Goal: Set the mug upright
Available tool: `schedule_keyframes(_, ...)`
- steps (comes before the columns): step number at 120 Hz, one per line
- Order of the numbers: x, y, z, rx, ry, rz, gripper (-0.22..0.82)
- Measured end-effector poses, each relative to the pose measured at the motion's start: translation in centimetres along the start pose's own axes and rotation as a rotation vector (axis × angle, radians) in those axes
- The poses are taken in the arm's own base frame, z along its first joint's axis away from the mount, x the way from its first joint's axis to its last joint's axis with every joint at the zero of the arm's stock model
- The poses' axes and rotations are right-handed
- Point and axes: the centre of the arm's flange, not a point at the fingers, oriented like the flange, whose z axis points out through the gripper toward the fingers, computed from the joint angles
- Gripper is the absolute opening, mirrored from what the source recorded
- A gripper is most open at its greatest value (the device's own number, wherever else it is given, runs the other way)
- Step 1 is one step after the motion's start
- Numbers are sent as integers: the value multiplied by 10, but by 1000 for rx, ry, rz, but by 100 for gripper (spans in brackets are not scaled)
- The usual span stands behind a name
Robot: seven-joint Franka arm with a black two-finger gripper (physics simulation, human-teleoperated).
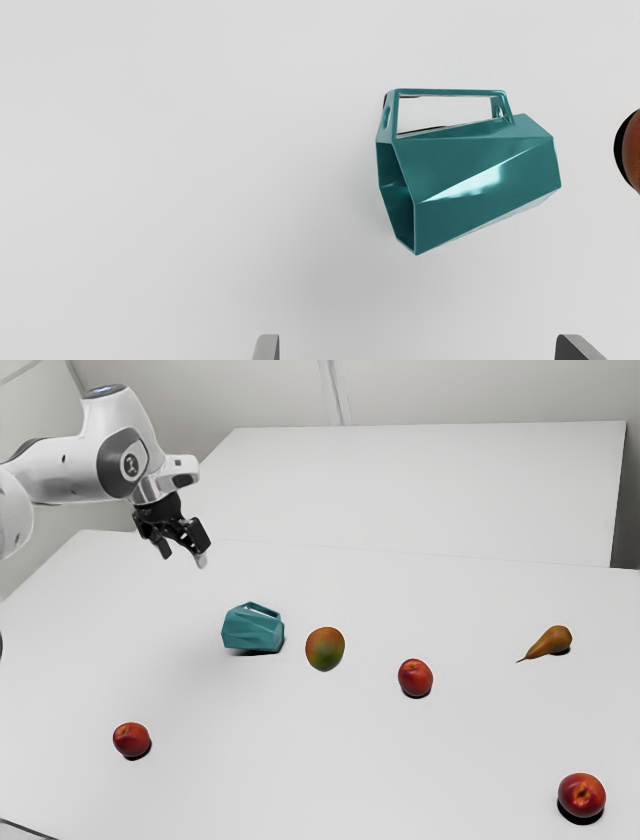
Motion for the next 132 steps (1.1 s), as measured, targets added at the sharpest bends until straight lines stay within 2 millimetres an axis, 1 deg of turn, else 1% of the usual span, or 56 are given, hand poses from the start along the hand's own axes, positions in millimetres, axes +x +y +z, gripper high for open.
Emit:
schedule_keyframes(6,-3,-2,3,-11,-2,-10,60)
schedule_keyframes(15,-9,-16,8,-34,3,-46,60)
schedule_keyframes(25,-19,-42,41,-149,-9,-139,60)
schedule_keyframes(29,-20,-48,54,-200,-12,-167,60)
schedule_keyframes(39,-19,-52,85,-320,-24,-202,60)
schedule_keyframes(47,-18,-53,106,-395,-38,-214,60)
schedule_keyframes(56,-14,-60,127,-472,-49,-226,60)
schedule_keyframes(88,0,-66,180,-695,-40,-241,60)
schedule_keyframes(100,0,-67,192,-756,-27,-251,60)
schedule_keyframes(115,2,-62,198,-816,-2,-252,59)
schedule_keyframes(121,3,-60,200,-834,7,-250,56)
schedule_keyframes(132,5,-54,204,-860,17,-246,45)
